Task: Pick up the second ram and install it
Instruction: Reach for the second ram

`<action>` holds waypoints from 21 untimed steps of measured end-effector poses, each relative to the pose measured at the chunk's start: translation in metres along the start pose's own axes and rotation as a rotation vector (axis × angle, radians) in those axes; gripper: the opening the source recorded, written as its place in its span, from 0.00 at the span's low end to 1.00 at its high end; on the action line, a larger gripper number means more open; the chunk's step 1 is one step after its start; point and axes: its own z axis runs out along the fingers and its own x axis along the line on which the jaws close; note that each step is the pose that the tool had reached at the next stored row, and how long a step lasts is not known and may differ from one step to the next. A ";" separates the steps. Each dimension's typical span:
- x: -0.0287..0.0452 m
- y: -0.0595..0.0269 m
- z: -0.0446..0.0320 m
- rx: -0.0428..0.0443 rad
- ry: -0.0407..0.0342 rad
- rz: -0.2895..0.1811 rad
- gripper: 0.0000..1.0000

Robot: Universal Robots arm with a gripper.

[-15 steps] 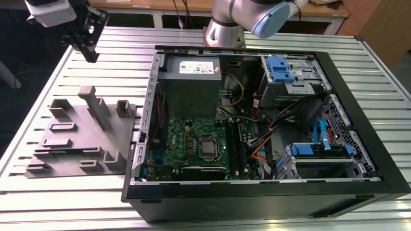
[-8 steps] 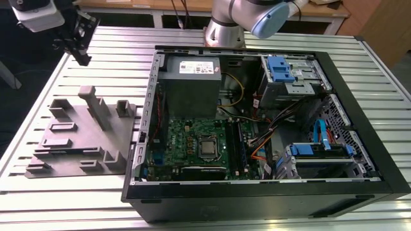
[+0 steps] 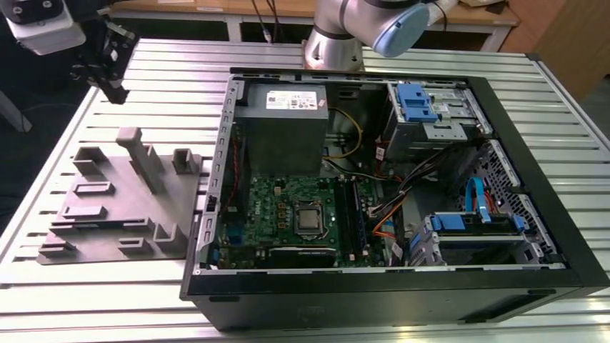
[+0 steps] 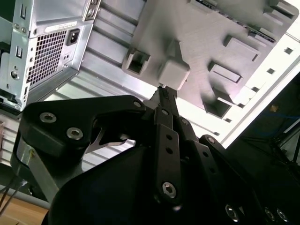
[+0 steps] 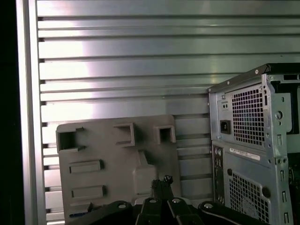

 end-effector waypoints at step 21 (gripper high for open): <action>0.0312 -0.0182 0.0186 0.0109 0.0032 -0.001 0.07</action>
